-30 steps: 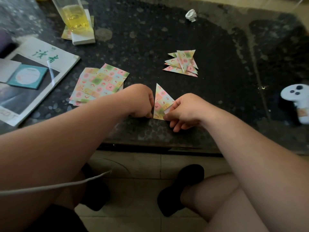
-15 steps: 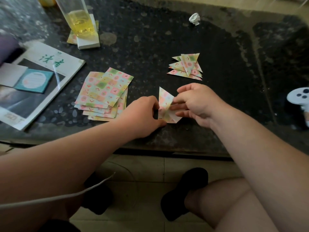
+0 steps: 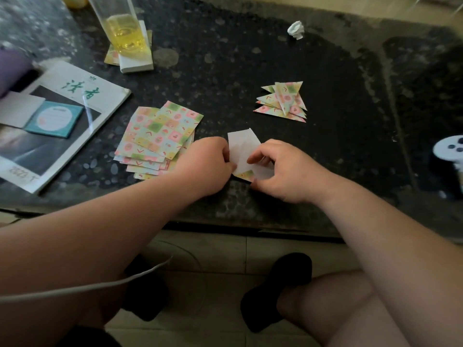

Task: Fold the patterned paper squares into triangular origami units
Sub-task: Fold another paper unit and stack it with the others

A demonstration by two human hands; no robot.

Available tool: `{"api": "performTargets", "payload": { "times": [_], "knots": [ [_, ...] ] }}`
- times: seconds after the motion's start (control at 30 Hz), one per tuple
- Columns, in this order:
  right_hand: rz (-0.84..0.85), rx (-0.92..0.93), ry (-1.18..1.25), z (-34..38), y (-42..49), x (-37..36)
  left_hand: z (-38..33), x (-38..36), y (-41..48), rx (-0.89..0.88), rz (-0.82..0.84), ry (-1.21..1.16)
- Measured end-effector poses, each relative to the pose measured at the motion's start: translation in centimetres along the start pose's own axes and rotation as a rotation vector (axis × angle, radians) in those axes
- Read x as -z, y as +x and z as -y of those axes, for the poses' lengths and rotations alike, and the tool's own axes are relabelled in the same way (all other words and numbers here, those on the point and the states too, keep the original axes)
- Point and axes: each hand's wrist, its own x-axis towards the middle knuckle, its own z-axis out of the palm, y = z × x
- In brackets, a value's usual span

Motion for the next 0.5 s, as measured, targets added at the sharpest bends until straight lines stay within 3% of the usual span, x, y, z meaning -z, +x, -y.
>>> {"api": "performTargets", "payload": {
  "times": [0.23,0.5],
  "knots": [
    [-0.048,0.083,-0.189,0.4,-0.4,-0.8,-0.3,0.7,0.3,0.073,0.02,-0.201],
    [-0.293,0.246,-0.185,0.0,-0.4,-1.5,0.2,0.9,0.0,0.309,0.169,-0.876]
  ]
}}
